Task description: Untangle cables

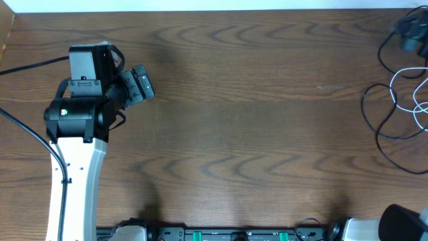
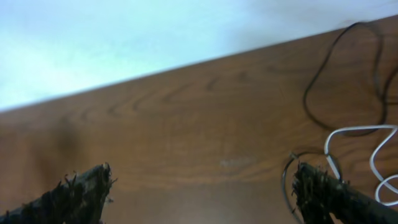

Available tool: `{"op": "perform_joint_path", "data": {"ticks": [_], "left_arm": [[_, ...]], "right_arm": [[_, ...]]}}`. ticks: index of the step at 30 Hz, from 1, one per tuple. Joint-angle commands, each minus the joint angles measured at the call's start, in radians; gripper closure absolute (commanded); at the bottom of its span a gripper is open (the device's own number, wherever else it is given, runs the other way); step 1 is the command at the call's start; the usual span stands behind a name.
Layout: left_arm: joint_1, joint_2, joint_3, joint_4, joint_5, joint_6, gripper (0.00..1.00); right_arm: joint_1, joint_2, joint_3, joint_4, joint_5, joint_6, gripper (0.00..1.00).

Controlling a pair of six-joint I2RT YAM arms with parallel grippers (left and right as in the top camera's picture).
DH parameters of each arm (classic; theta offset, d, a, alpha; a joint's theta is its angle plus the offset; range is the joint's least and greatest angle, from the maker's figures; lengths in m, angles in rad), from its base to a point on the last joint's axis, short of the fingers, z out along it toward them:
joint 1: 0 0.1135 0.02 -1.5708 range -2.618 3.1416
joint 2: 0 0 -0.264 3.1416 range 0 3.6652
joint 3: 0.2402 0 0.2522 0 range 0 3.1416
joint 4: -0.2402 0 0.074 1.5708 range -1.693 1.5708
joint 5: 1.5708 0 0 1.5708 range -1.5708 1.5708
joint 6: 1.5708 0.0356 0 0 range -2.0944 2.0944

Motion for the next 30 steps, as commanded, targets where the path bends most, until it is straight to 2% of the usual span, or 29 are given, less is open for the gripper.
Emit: {"op": "perform_joint_path", "data": {"ticks": [1,10,12,14,30], "left_arm": [[0.002,0.005,0.002,-0.002,-0.003,-0.002,0.02],[0.003,0.005,0.002,-0.002,-0.003,-0.002,0.02],[0.002,0.005,0.002,-0.002,-0.003,-0.002,0.02],[0.002,0.005,0.002,-0.002,-0.003,-0.002,0.02],[0.003,0.005,0.002,-0.002,-0.003,-0.002,0.02]], "right_arm": [[0.085,-0.018,0.014,-0.043,0.113,-0.023,0.08],[0.312,-0.034,0.014,-0.229,0.140,-0.031,0.07],[0.352,-0.040,0.014,-0.249,0.139,-0.028,0.01],[0.383,-0.040,0.014,-0.277,0.116,-0.002,0.01],[0.423,-0.039,0.013,-0.317,0.164,-0.002,0.01]]}}
